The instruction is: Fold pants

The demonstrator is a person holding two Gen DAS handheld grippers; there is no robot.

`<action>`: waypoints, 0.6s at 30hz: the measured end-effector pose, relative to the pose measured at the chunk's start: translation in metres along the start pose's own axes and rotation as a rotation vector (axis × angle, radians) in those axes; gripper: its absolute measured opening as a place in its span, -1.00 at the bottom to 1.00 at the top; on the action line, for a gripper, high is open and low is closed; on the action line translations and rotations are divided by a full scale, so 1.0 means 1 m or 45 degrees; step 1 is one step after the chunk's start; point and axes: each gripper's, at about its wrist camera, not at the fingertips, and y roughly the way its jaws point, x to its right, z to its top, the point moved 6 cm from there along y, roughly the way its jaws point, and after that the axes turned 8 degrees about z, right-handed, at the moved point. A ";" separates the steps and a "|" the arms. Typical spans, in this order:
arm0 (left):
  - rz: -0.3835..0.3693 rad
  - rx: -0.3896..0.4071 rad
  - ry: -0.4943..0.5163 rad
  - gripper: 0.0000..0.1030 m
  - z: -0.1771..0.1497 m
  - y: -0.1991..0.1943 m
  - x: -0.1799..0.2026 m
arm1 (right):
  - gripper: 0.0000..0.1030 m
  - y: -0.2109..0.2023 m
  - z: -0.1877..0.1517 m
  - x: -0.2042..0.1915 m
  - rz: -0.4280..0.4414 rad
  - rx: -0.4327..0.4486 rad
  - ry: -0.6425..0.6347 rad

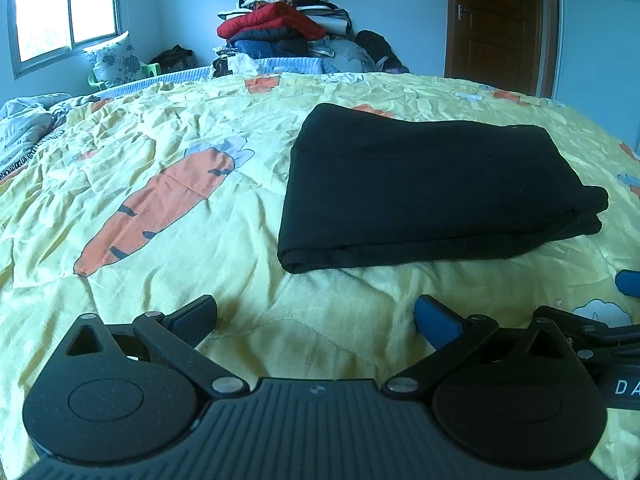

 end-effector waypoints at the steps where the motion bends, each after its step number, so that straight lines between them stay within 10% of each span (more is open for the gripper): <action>1: -0.002 -0.001 -0.001 1.00 0.000 0.000 0.000 | 1.00 0.000 0.000 0.000 0.000 0.000 0.000; 18: -0.033 -0.020 -0.035 1.00 -0.001 0.002 -0.003 | 1.00 0.000 0.000 0.000 0.000 0.000 0.000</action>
